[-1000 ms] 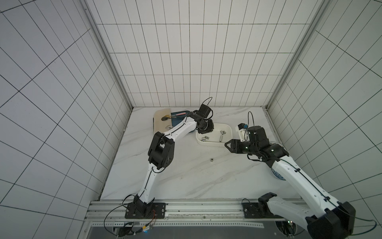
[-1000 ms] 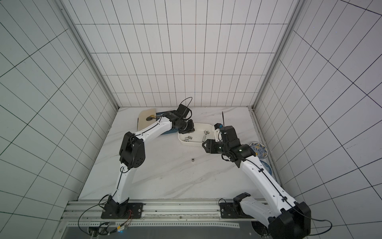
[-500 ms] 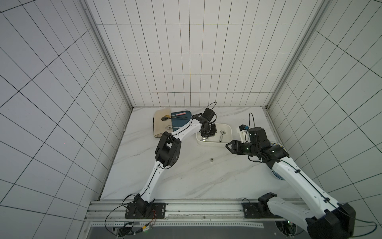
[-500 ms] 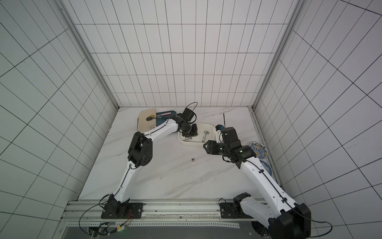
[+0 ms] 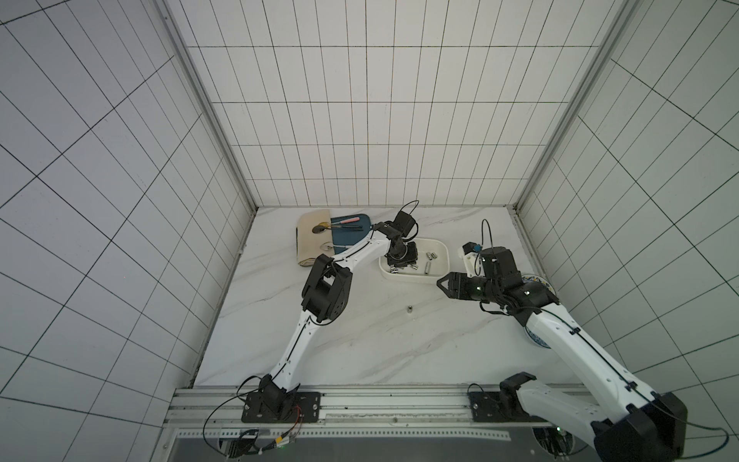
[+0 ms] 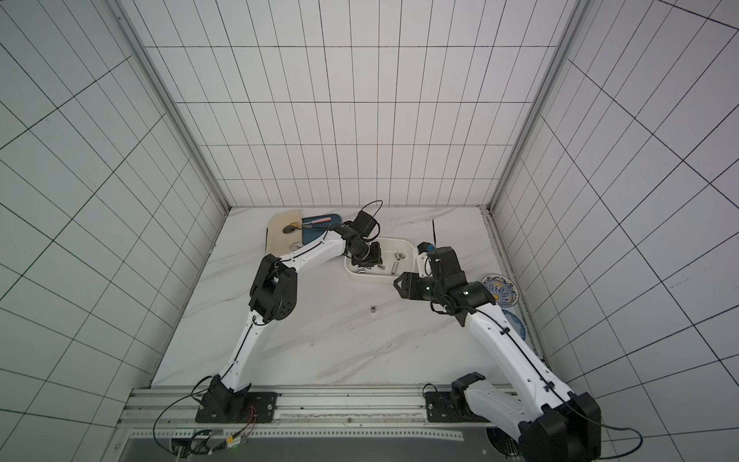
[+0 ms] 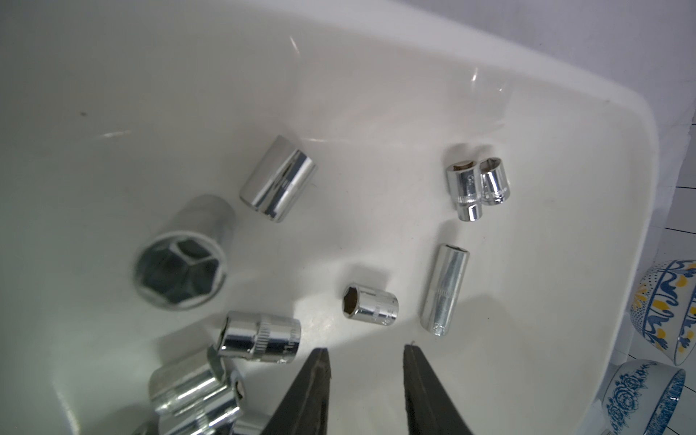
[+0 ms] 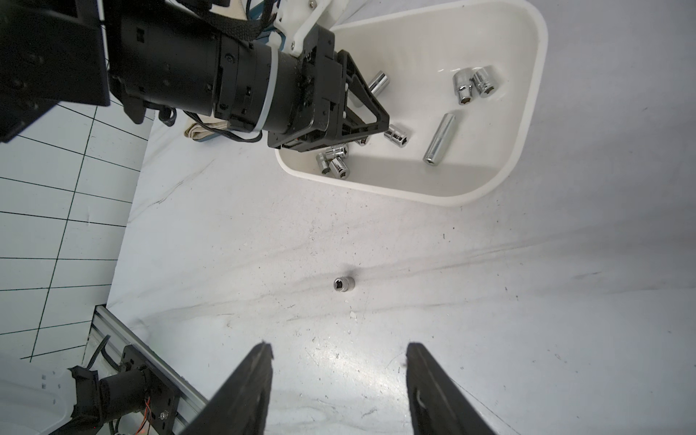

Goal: Put the socket on the desktop into the storage box
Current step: Place the socket head in the storage box.

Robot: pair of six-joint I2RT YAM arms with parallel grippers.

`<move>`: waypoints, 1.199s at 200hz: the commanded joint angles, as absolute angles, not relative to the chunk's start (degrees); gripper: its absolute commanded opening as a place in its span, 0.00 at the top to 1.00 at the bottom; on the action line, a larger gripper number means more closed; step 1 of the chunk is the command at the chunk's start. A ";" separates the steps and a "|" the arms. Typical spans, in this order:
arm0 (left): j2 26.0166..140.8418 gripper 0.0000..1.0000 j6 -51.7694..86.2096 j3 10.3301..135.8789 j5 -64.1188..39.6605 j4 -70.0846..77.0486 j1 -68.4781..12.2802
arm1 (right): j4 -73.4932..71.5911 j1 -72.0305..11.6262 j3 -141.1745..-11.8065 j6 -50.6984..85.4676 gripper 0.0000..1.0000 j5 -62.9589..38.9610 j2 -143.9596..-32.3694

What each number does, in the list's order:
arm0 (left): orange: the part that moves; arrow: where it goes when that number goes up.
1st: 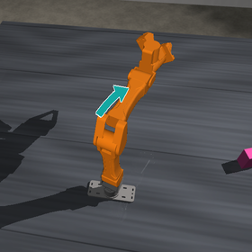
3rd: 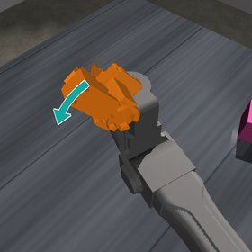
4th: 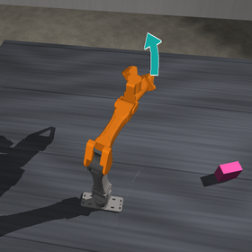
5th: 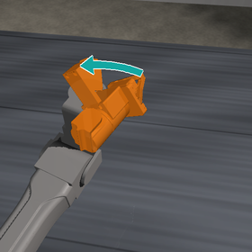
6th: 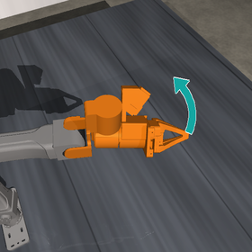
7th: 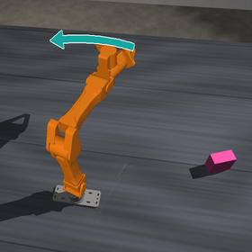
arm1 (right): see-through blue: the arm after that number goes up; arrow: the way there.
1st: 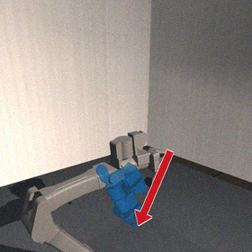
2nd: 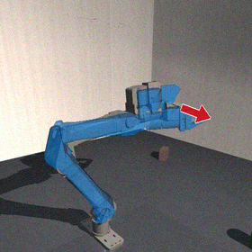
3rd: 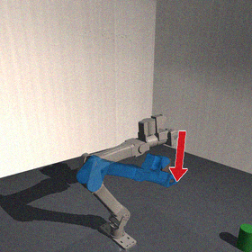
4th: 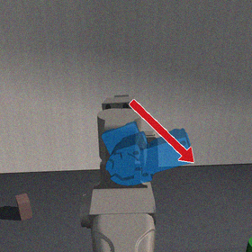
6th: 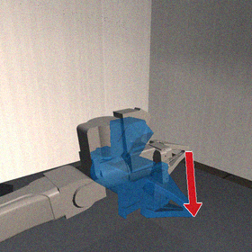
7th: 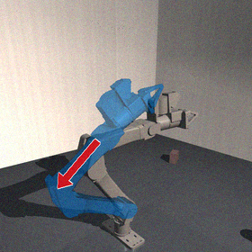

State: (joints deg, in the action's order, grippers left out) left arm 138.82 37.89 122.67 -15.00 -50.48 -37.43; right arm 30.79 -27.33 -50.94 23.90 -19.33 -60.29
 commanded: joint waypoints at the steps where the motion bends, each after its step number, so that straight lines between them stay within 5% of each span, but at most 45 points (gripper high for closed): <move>1: 134.89 0.64 36.66 122.54 -13.68 -50.54 -37.45 | 31.84 -26.81 -50.15 24.36 0.41 -19.94 -59.23; 129: 106.15 0.57 34.99 90.12 -12.39 -42.36 -34.65 | 34.84 -28.20 -53.99 23.82 0.40 -19.96 -62.90; 240: 81.04 0.54 34.72 61.46 -17.81 -39.08 -29.85 | 33.99 -38.25 -56.76 25.99 0.40 -12.48 -70.27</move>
State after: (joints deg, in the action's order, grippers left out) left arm 84.64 35.51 64.73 -15.94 -40.47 -30.24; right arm 34.09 -36.29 -53.36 25.15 -15.77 -68.86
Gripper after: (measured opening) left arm 0.458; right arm 0.598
